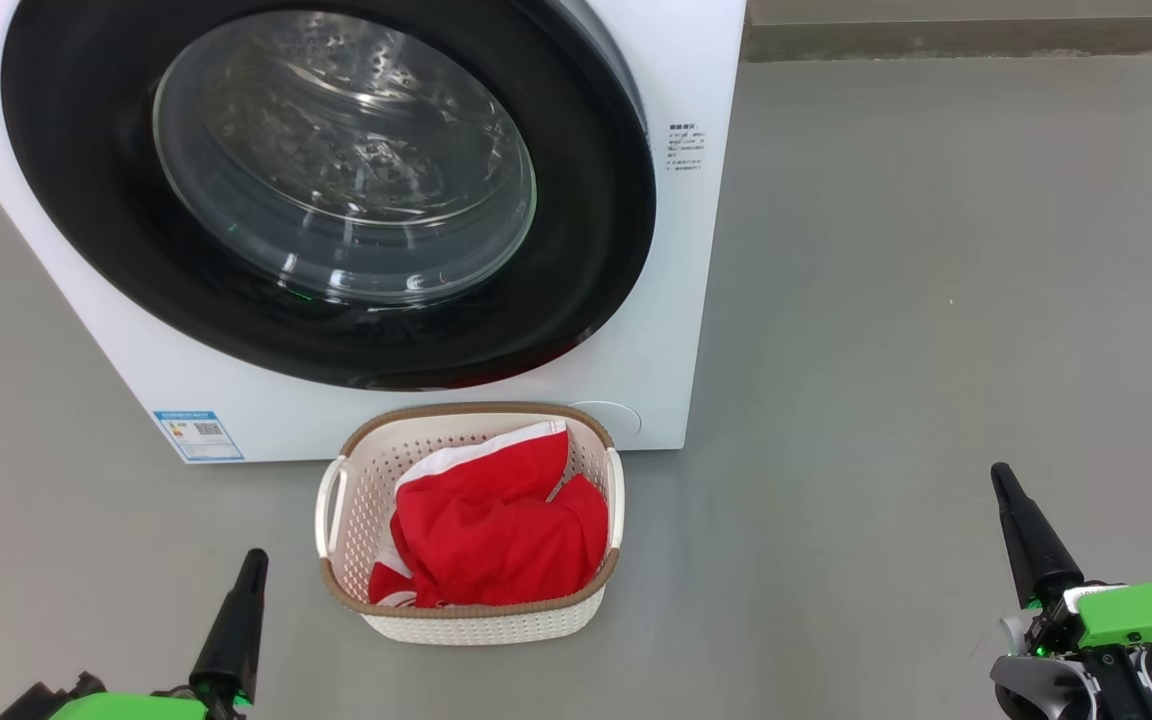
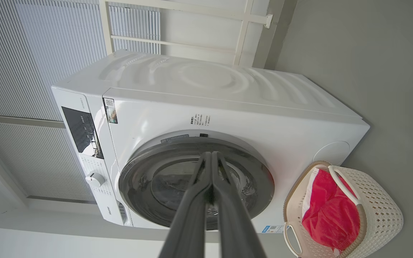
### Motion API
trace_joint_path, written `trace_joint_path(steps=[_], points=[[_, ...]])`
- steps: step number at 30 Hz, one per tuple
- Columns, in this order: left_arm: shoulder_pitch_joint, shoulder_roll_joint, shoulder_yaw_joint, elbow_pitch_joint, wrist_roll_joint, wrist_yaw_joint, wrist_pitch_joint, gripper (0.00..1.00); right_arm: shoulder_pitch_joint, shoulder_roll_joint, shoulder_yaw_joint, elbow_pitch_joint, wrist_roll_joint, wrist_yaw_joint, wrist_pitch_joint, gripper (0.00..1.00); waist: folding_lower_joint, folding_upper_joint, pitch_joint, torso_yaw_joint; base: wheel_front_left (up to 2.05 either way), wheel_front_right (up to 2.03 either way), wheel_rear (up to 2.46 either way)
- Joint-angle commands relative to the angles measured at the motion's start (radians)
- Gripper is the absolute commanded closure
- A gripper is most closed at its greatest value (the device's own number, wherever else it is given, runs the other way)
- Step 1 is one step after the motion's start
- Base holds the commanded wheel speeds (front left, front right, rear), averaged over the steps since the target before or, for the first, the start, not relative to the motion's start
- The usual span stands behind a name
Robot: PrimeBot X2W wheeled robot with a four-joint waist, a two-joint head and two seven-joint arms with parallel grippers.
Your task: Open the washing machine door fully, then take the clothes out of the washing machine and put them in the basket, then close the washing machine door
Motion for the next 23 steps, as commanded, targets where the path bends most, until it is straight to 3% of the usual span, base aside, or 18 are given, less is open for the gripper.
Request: trace_joint_path(steps=[1,23], points=[[-0.038,0.011,0.037,-0.02,0.003,-0.007,0.006,1.0,-0.041,-0.008,0.019,-0.025,-0.003,-0.001,0.007,1.0,0.0,0.0,0.0,0.0,0.0,0.0,0.0],[-0.038,0.009,0.04,-0.02,0.006,-0.007,0.009,1.0,-0.041,-0.005,0.014,-0.025,-0.007,-0.001,0.011,1.0,0.0,0.0,0.0,0.0,0.0,0.0,0.0]])
